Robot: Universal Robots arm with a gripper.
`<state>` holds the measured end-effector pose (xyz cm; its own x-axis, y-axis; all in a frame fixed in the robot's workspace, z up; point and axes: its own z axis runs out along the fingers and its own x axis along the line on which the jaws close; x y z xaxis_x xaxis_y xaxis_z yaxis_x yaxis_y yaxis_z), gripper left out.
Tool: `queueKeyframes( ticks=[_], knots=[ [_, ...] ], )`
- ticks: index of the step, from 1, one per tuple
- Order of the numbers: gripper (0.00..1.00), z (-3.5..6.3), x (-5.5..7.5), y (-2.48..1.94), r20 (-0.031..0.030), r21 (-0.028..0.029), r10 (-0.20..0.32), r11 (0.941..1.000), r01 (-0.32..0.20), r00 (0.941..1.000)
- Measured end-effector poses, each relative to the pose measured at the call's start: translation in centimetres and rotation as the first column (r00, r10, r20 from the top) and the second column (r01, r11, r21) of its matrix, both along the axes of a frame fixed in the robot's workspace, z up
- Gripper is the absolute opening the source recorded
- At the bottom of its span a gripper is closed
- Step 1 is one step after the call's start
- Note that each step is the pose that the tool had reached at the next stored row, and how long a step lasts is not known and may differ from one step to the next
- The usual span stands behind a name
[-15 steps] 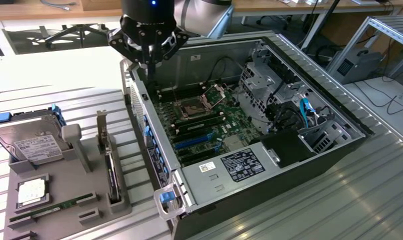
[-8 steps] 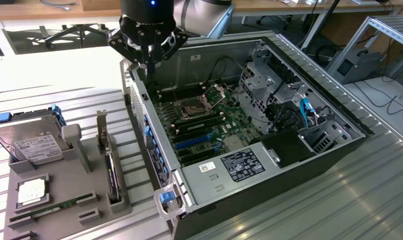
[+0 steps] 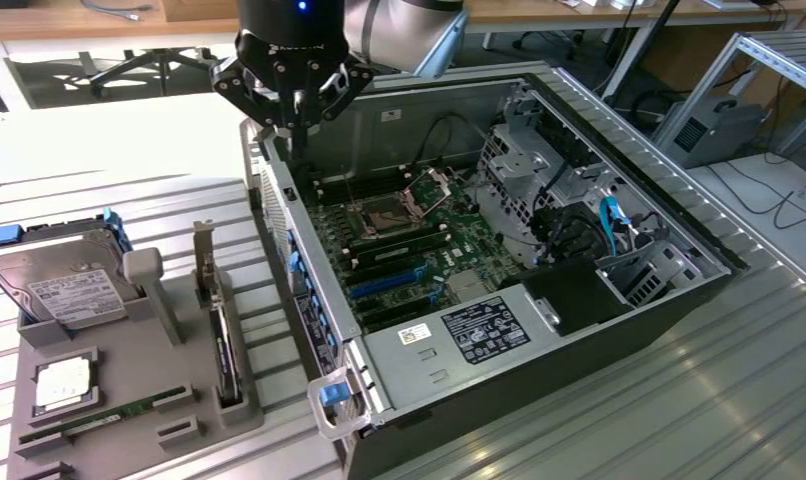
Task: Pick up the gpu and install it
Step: 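Reach for the gpu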
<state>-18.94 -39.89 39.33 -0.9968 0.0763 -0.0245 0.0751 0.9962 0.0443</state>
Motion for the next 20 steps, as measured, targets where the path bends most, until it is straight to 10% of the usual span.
queueKeyframes(
  ticks=[20],
  knots=[
    [0.11,0.00,-0.68,0.00,0.0000,0.0000,0.000,1.0000,0.000,1.0000]
  ],
)
